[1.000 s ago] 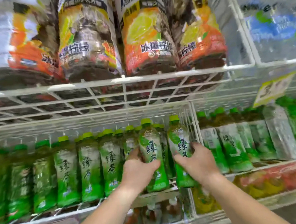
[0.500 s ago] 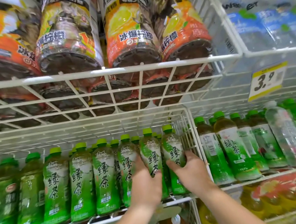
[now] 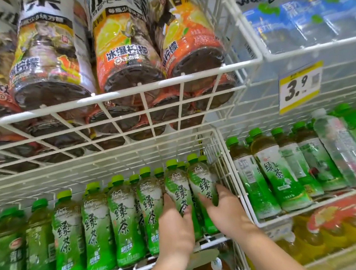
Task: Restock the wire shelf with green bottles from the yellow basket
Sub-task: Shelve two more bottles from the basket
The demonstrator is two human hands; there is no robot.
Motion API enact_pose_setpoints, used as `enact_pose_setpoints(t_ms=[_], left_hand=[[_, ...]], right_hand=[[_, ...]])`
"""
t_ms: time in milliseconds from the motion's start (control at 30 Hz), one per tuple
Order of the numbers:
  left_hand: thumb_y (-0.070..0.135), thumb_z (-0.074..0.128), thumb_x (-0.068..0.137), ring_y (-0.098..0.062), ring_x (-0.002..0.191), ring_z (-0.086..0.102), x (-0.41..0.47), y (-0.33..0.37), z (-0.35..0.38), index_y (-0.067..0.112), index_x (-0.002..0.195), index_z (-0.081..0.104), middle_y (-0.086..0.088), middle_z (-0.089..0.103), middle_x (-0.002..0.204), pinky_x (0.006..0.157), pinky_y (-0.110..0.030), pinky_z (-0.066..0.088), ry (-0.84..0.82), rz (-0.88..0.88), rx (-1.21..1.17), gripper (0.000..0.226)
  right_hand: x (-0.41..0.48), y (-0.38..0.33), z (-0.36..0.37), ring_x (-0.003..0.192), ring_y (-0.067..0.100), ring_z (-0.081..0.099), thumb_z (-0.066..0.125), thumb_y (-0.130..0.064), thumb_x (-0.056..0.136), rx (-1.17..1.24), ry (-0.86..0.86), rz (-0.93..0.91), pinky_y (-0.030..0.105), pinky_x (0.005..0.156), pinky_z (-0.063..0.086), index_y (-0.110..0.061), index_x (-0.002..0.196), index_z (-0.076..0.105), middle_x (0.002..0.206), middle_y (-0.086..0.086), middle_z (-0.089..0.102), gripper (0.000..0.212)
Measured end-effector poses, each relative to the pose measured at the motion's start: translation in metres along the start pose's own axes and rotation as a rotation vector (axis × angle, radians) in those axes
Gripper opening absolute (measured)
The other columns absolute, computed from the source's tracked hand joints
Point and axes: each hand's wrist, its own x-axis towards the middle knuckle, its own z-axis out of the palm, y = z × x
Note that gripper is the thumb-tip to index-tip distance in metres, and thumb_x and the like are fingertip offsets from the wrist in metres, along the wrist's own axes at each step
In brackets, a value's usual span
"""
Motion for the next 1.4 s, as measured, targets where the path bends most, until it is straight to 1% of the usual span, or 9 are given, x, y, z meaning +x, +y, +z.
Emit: enact_pose_setpoints(t_ms=[167, 300, 400, 500, 600, 700, 867, 1133, 1400], left_hand=[[0.030, 0.054, 0.103, -0.015, 0.070, 0.056, -0.004, 0.009, -0.007, 0.004, 0.122, 0.053, 0.004, 0.049, 0.085, 0.069, -0.023, 0.044, -0.078, 0.040, 0.220, 0.032], [0.027, 0.055, 0.101, -0.021, 0.092, 0.068, -0.004, 0.013, -0.008, 0.005, 0.138, 0.039, -0.011, 0.056, 0.122, 0.080, -0.028, 0.055, -0.095, 0.041, 0.327, 0.046], [0.025, 0.056, 0.102, -0.021, 0.089, 0.071, -0.004, 0.014, -0.013, 0.002, 0.114, 0.060, -0.009, 0.068, 0.103, 0.083, -0.034, 0.059, -0.144, 0.051, 0.360, 0.026], [0.024, 0.057, 0.102, -0.021, 0.085, 0.072, -0.007, 0.014, -0.019, 0.007, 0.097, 0.063, -0.007, 0.071, 0.092, 0.080, -0.036, 0.060, -0.164, 0.076, 0.357, 0.018], [0.023, 0.057, 0.102, -0.019, 0.086, 0.070, -0.012, 0.014, -0.024, 0.009, 0.099, 0.063, -0.005, 0.070, 0.093, 0.082, -0.035, 0.060, -0.194, 0.077, 0.342, 0.016], [0.020, 0.056, 0.102, -0.020, 0.097, 0.068, -0.015, 0.013, -0.028, 0.010, 0.112, 0.061, -0.006, 0.067, 0.108, 0.090, -0.033, 0.056, -0.223, 0.111, 0.379, 0.015], [0.021, 0.052, 0.103, -0.023, 0.122, 0.057, -0.020, 0.004, -0.036, 0.010, 0.147, 0.039, -0.007, 0.051, 0.142, 0.099, -0.034, 0.049, -0.270, 0.253, 0.531, 0.047], [0.035, 0.049, 0.103, -0.027, 0.133, 0.044, -0.021, -0.022, -0.048, 0.011, 0.144, 0.040, -0.008, 0.042, 0.148, 0.099, -0.039, 0.048, -0.306, 0.494, 0.794, 0.048], [0.041, 0.041, 0.104, -0.031, 0.150, 0.019, -0.021, -0.047, -0.053, 0.016, 0.156, 0.020, -0.013, 0.019, 0.164, 0.123, -0.050, 0.019, -0.338, 0.555, 0.884, 0.062]], right_hand=[[-0.005, 0.000, 0.002, 0.075, 0.014, 0.065, 0.058, -0.034, 0.091, -0.020, -0.010, 0.037, 0.030, 0.067, 0.051, -0.033, 0.110, 0.057, 0.093, -0.008, 0.066, 0.019], [-0.013, -0.004, 0.000, 0.083, 0.020, 0.066, 0.055, -0.038, 0.085, -0.062, -0.010, 0.046, 0.042, 0.077, 0.058, -0.036, 0.113, 0.054, 0.098, -0.007, 0.063, 0.029], [-0.015, -0.008, -0.002, 0.088, 0.019, 0.065, 0.056, -0.041, 0.088, -0.098, -0.023, 0.031, 0.037, 0.078, 0.057, -0.030, 0.126, 0.052, 0.105, -0.003, 0.062, 0.039], [-0.024, -0.017, -0.007, 0.085, 0.014, 0.065, 0.054, -0.040, 0.097, -0.128, -0.053, 0.055, 0.025, 0.066, 0.051, -0.020, 0.141, 0.044, 0.108, 0.001, 0.063, 0.050], [-0.032, -0.021, -0.011, 0.091, 0.015, 0.056, 0.049, -0.037, 0.101, -0.226, -0.105, 0.076, 0.023, 0.075, 0.047, -0.010, 0.147, 0.037, 0.129, 0.008, 0.057, 0.055], [-0.036, -0.021, -0.012, 0.100, 0.020, 0.056, 0.046, -0.041, 0.101, -0.319, -0.105, 0.064, 0.032, 0.086, 0.051, -0.010, 0.144, 0.039, 0.128, 0.008, 0.056, 0.054], [-0.045, -0.018, -0.011, 0.117, 0.026, 0.055, 0.041, -0.044, 0.101, -0.539, -0.126, 0.066, 0.043, 0.095, 0.051, -0.012, 0.142, 0.039, 0.131, 0.007, 0.052, 0.052], [-0.058, -0.011, -0.018, 0.139, 0.026, 0.036, 0.032, -0.044, 0.104, -0.866, -0.203, -0.088, 0.041, 0.106, 0.042, -0.019, 0.155, 0.016, 0.158, 0.004, 0.026, 0.060], [-0.076, 0.004, -0.018, 0.147, 0.030, 0.026, 0.026, -0.055, 0.098, -1.034, -0.142, -0.353, 0.047, 0.118, 0.023, -0.023, 0.154, 0.029, 0.160, 0.010, 0.027, 0.064]])
